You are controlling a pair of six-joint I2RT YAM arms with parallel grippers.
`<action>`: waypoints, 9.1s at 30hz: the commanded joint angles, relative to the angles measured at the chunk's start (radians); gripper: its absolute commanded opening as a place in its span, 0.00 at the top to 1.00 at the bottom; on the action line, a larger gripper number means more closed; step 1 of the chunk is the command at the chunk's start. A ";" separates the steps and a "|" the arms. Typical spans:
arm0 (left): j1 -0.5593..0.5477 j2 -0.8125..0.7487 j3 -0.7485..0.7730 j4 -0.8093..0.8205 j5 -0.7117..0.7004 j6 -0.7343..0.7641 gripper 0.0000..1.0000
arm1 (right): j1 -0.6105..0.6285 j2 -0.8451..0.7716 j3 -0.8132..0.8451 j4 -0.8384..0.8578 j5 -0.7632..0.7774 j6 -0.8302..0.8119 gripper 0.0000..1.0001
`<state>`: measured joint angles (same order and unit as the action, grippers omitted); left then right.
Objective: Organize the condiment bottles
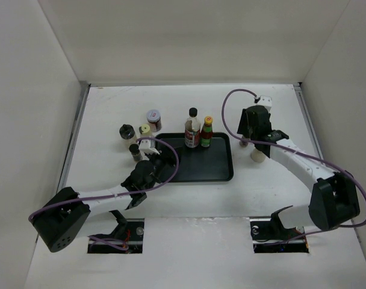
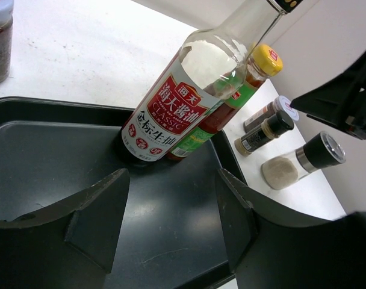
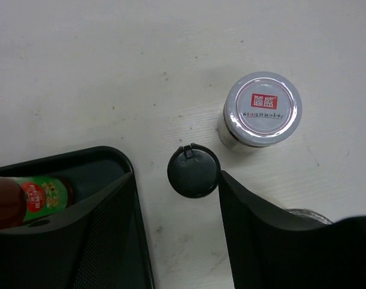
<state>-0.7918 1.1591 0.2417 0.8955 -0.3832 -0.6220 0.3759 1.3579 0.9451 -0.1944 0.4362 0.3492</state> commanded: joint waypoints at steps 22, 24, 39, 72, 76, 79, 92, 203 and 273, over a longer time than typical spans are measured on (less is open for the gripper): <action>0.003 -0.024 -0.005 0.068 0.009 -0.013 0.43 | -0.052 0.165 0.118 -0.039 -0.044 0.004 0.47; 0.004 -0.021 -0.005 0.068 0.007 -0.013 0.43 | -0.052 0.168 0.121 -0.031 -0.044 0.007 0.55; 0.006 -0.013 -0.002 0.068 0.009 -0.018 0.43 | 0.120 0.017 0.100 0.076 0.009 0.004 0.68; 0.001 -0.012 -0.002 0.068 0.009 -0.019 0.43 | 0.211 0.175 0.035 0.231 0.003 0.057 0.33; -0.002 -0.018 -0.002 0.068 0.009 -0.021 0.43 | 0.205 0.117 0.035 0.222 0.007 0.050 0.32; -0.001 -0.024 -0.005 0.068 0.007 -0.016 0.43 | 0.186 0.012 -0.008 0.225 0.013 0.056 0.32; -0.007 -0.036 -0.007 0.068 0.010 -0.021 0.43 | -0.036 -0.453 -0.269 -0.036 0.389 0.174 0.28; -0.005 0.016 0.001 0.082 0.017 -0.025 0.43 | -0.219 0.193 0.003 0.279 0.004 0.008 0.19; 0.006 -0.032 -0.012 0.082 0.006 0.005 0.43 | 0.378 -0.026 -0.169 0.334 0.180 0.157 0.22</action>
<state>-0.7971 1.1660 0.2417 0.9306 -0.3668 -0.6365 0.7437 1.4017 0.7574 0.0612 0.5861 0.5121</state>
